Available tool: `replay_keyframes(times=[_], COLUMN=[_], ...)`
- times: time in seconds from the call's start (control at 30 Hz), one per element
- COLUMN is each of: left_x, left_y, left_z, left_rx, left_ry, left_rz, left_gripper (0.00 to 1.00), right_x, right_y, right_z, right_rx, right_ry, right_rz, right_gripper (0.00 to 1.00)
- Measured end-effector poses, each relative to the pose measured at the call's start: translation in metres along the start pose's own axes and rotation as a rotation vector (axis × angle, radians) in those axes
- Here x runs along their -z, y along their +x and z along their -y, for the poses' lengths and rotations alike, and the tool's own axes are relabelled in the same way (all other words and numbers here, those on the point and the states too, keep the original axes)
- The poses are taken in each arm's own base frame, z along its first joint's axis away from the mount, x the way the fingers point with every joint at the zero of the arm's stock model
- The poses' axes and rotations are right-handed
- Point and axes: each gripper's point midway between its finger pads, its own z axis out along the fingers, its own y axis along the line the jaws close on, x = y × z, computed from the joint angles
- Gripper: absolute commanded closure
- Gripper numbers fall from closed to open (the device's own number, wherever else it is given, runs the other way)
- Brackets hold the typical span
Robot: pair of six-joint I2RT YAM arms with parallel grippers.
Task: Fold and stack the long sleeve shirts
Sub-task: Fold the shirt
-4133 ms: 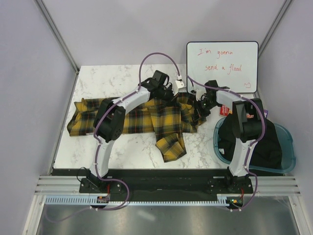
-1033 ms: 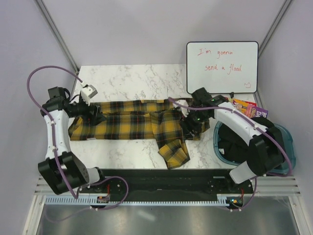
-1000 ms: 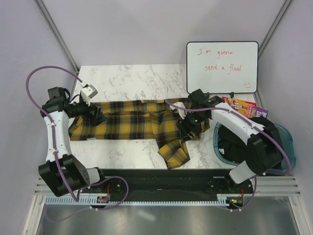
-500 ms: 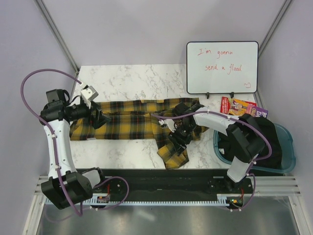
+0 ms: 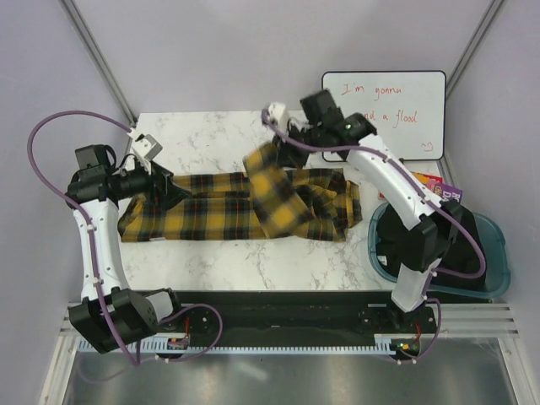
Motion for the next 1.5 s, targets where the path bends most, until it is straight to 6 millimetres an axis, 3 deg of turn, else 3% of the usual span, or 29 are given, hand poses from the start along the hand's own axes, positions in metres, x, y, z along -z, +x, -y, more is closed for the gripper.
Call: replay_keyframes(times=[0.1, 0.17, 0.23, 0.37, 0.47, 0.7, 0.8, 0.83, 0.87, 0.9, 0.93, 1.0, 1.03, 1.17, 1.23, 1.3, 1.4, 1.5], left_x=[-0.003, -0.006, -0.008, -0.009, -0.01, -0.026, -0.033, -0.035, -0.037, -0.039, -0.042, -0.05, -0.053, -0.061, -0.058, -0.05, -0.031, -0.011], left_y=[-0.006, -0.009, -0.013, -0.026, -0.032, -0.008, 0.009, 0.014, 0.019, 0.025, 0.03, 0.041, 0.046, 0.071, 0.087, 0.106, 0.127, 0.144], left_z=[-0.01, -0.017, -0.026, -0.045, -0.06, -0.072, -0.082, -0.084, -0.085, -0.087, -0.087, -0.087, -0.089, -0.1, -0.111, -0.116, -0.122, -0.126], left_rx=[0.034, 0.049, 0.066, 0.055, 0.023, 0.034, 0.065, 0.077, 0.087, 0.098, 0.108, 0.127, 0.137, 0.193, 0.229, 0.27, 0.312, 0.343], left_ry=[-0.008, -0.015, -0.036, -0.1, -0.162, -0.196, -0.217, -0.218, -0.219, -0.219, -0.217, -0.214, -0.213, -0.231, -0.252, -0.276, -0.311, -0.342], left_rz=[0.016, 0.025, 0.037, 0.075, 0.103, 0.074, 0.038, 0.027, 0.019, 0.009, -0.004, -0.034, -0.05, -0.15, -0.206, -0.26, -0.318, -0.358], left_gripper=[0.0, 0.01, 0.01, 0.01, 0.01, 0.0, 0.0, 0.01, 0.01, 0.01, 0.01, 0.01, 0.01, 0.01, 0.02, 0.03, 0.04, 0.04], right_x=[0.036, 0.051, 0.055, 0.028, 0.001, -0.028, -0.03, -0.031, -0.032, -0.032, -0.035, -0.039, -0.043, -0.055, -0.057, -0.047, 0.003, 0.063], right_y=[-0.087, -0.119, -0.136, -0.12, -0.104, -0.111, -0.123, -0.127, -0.13, -0.135, -0.14, -0.149, -0.152, -0.149, -0.132, -0.097, -0.034, 0.021], right_z=[0.055, 0.088, 0.128, 0.193, 0.231, 0.28, 0.289, 0.29, 0.289, 0.289, 0.287, 0.279, 0.275, 0.264, 0.26, 0.257, 0.244, 0.212], right_rx=[0.131, 0.18, 0.212, 0.2, 0.18, 0.179, 0.197, 0.202, 0.209, 0.215, 0.222, 0.239, 0.25, 0.268, 0.238, 0.177, 0.051, -0.082], right_ry=[0.183, 0.285, 0.395, 0.535, 0.606, 0.727, 0.773, 0.785, 0.791, 0.795, 0.796, 0.795, 0.792, 0.778, 0.755, 0.724, 0.67, 0.615], right_rz=[0.213, 0.298, 0.355, 0.357, 0.367, 0.503, 0.57, 0.59, 0.605, 0.624, 0.64, 0.668, 0.669, 0.6, 0.514, 0.392, 0.225, 0.121], right_gripper=[1.0, 1.0, 1.0, 1.0, 1.0, 1.0, 0.98, 0.88, 0.78, 0.46, 0.26, 0.06, 0.02, 0.02, 0.02, 0.06, 0.17, 0.28])
